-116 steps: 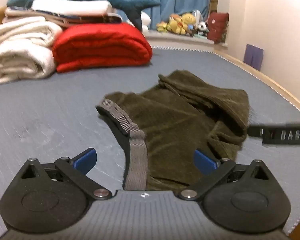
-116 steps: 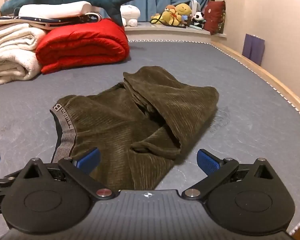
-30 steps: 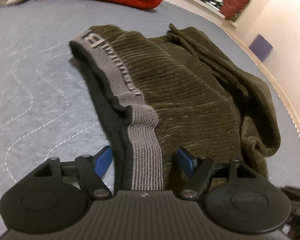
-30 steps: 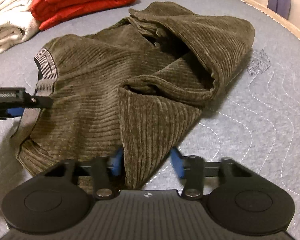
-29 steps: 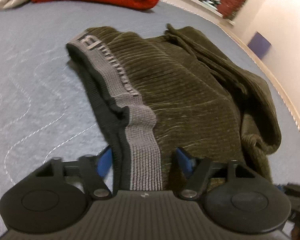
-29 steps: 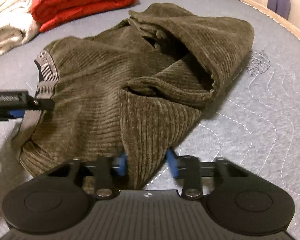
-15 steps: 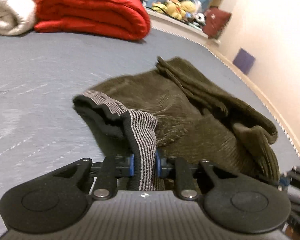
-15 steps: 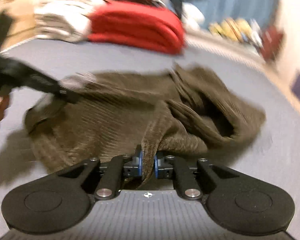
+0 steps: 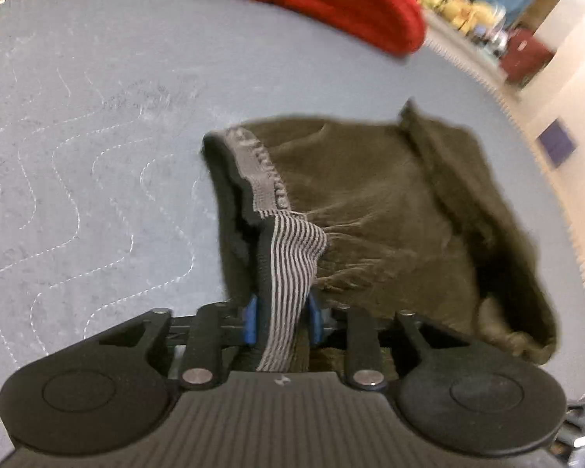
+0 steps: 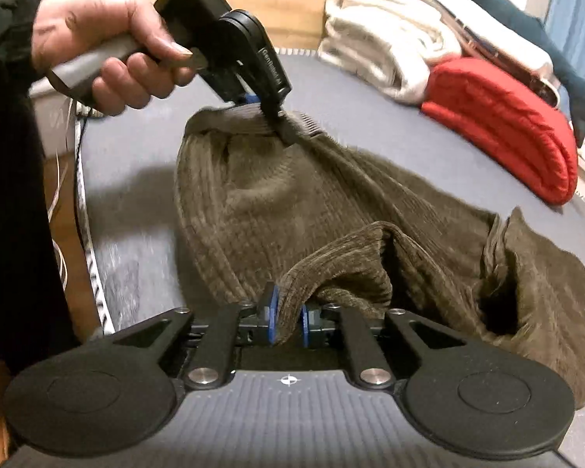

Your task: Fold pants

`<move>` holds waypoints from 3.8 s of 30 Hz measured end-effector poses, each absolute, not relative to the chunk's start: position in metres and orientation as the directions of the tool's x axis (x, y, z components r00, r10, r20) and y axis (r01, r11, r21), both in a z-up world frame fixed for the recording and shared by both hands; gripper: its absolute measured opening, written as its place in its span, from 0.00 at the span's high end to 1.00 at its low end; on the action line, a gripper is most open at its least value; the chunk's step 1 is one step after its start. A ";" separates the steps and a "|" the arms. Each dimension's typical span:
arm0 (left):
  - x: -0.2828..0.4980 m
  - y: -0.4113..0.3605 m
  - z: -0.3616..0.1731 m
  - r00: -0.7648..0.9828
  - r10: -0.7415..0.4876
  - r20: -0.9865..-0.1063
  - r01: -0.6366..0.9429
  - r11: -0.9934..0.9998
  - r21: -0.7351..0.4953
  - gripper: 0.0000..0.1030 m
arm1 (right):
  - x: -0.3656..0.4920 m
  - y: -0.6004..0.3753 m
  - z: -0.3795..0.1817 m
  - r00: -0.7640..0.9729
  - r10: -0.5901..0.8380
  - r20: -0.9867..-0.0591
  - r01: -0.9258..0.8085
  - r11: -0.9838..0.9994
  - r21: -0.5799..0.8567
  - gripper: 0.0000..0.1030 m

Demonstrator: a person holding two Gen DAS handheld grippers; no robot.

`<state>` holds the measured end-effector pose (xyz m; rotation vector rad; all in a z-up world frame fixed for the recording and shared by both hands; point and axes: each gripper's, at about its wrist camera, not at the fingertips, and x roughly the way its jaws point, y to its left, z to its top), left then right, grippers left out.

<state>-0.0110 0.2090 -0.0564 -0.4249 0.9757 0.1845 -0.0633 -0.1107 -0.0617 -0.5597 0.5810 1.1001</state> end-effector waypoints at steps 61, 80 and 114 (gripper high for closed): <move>0.054 0.014 -0.118 0.395 -0.341 -0.853 0.292 0.927 -0.235 0.84 | 0.081 -0.244 -0.052 0.581 0.443 -0.683 -0.686 0.717 -0.119 0.45; 0.067 0.048 -0.104 0.468 -0.227 -0.854 0.172 0.971 -0.164 0.81 | 0.127 -0.302 0.000 0.784 0.372 -0.497 -0.408 0.912 0.039 0.92; 0.064 0.042 -0.072 0.517 -0.273 -0.811 0.173 0.962 -0.213 0.72 | 0.021 -0.685 -0.098 0.434 -0.499 -0.750 0.885 0.395 0.248 0.83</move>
